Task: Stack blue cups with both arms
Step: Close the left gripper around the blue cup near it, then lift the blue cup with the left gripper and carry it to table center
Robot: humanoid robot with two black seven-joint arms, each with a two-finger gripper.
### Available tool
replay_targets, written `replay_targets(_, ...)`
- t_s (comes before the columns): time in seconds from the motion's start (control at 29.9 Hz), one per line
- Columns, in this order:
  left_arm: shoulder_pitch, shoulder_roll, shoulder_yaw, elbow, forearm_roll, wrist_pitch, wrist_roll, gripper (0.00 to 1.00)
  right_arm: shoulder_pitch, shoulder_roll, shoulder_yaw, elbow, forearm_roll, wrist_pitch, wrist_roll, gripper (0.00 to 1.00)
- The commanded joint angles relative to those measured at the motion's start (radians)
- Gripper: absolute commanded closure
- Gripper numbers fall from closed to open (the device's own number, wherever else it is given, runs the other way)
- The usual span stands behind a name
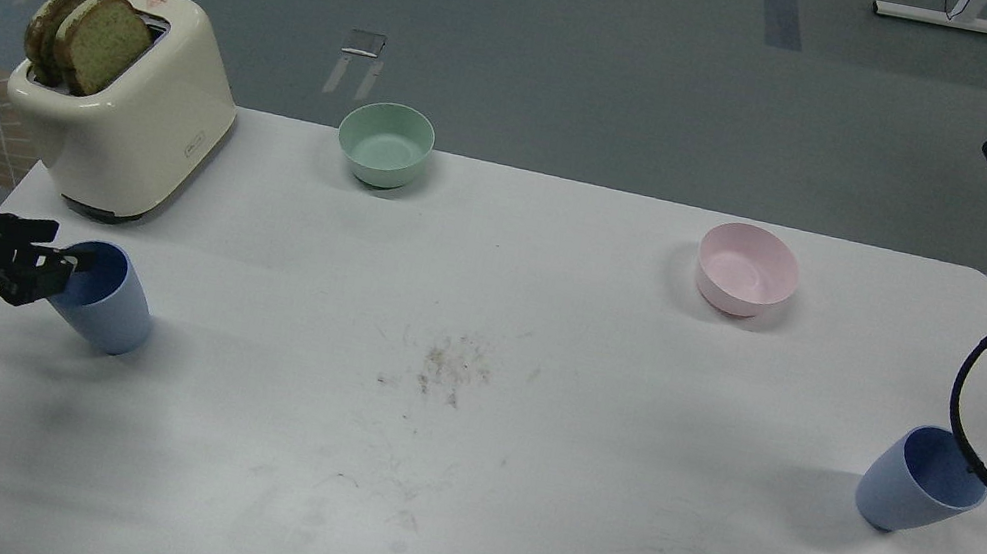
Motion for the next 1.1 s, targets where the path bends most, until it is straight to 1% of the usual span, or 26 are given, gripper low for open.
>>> replay_targets(0.0, 0.006, -0.013, -0.001, 0.005, 0.0, 0.001, 0.0, 0.47, 0.0, 0.0, 0.0, 0.0, 0.0, 0.0, 0.0, 0.0)
replay_targets(0.07, 0.006, -0.022, -0.001, 0.025, 0.001, 0.001, 0.0, 0.62, -0.002, 0.0, 0.0, 0.0, 0.0, 0.0, 0.0, 0.0)
replay_targets(0.13, 0.006, -0.03, 0.001, 0.029, 0.003, 0.002, 0.0, 0.7, -0.002, 0.0, 0.0, 0.0, 0.0, 0.0, 0.0, 0.0)
replay_targets(0.2, 0.006, -0.032, -0.001, 0.029, 0.001, 0.005, 0.0, 0.75, -0.003, 0.0, 0.0, 0.0, 0.0, 0.0, 0.0, 0.0)
replay_targets(0.27, 0.004, -0.032, -0.001, 0.029, 0.003, 0.025, 0.0, 0.88, -0.003, 0.0, 0.0, 0.0, 0.0, 0.0, 0.0, 0.0)
replay_targets(0.3, 0.004, -0.03, 0.001, 0.028, 0.004, 0.028, 0.0, 0.92, -0.005, 0.0, 0.0, 0.0, 0.0, 0.0, 0.0, 0.0)
replay_targets(0.33, 0.004, -0.029, -0.001, 0.028, 0.006, 0.028, -0.002, 0.97, -0.005, 0.0, 0.0, 0.0, 0.0, 0.0, 0.0, 0.0)
replay_targets(0.37, 0.003, -0.026, -0.001, 0.026, 0.006, 0.028, -0.002, 1.0, -0.006, 0.0, 0.001, 0.0, 0.0, 0.0, 0.0, 0.0)
replay_targets(0.4, 0.004, -0.022, -0.001, 0.025, 0.007, 0.028, -0.002, 1.0, -0.006, 0.0, 0.002, 0.0, 0.0, 0.0, 0.0, 0.0)
replay_targets(0.5, -0.008, -0.013, -0.002, 0.01, 0.01, 0.028, -0.02, 1.0, -0.019, 0.0, 0.003, 0.001, 0.0, 0.0, 0.0, 0.0)
replay_targets(0.57, -0.026, -0.007, -0.008, -0.001, 0.01, 0.027, -0.021, 1.0, -0.029, -0.003, 0.011, 0.001, 0.0, 0.0, 0.0, 0.0)
replay_targets(0.67, -0.098, 0.031, -0.005, -0.035, 0.009, 0.015, -0.023, 1.0, -0.045, -0.006, 0.037, 0.003, 0.0, 0.0, 0.0, 0.0)
replay_targets(0.7, -0.141, 0.039, -0.004, -0.052, 0.01, -0.001, -0.023, 1.0, -0.049, -0.009, 0.053, 0.003, 0.0, 0.0, 0.0, 0.0)
replay_targets(0.8, -0.245, 0.031, -0.005, -0.096, 0.012, -0.088, -0.021, 1.0, -0.075, -0.015, 0.09, 0.01, 0.0, 0.0, 0.0, 0.0)
replay_targets(0.84, -0.303, 0.022, -0.005, -0.128, 0.012, -0.144, -0.018, 1.0, -0.1, -0.026, 0.109, 0.023, 0.0, 0.0, 0.0, 0.0)
replay_targets(0.87, -0.33, 0.008, -0.005, -0.142, 0.012, -0.174, -0.015, 1.0, -0.114, -0.031, 0.116, 0.032, 0.0, 0.0, 0.0, 0.0)
replay_targets(0.9, -0.371, -0.036, -0.004, -0.159, 0.013, -0.221, -0.011, 1.0, -0.147, -0.038, 0.129, 0.05, 0.0, 0.0, 0.0, 0.0)
replay_targets(0.97, -0.416, -0.114, -0.002, -0.158, 0.024, -0.263, -0.006, 1.0, -0.189, -0.047, 0.153, 0.081, 0.001, 0.0, 0.0, 0.0)
replay_targets(1.0, -0.439, -0.16, 0.001, -0.153, 0.048, -0.28, 0.0, 1.0, -0.213, -0.051, 0.169, 0.101, 0.011, 0.0, 0.0, 0.0)
replay_targets(1.07, -0.451, -0.205, 0.013, -0.152, 0.084, -0.291, 0.009, 1.0, -0.236, -0.055, 0.178, 0.124, 0.023, 0.0, -0.002, 0.0)
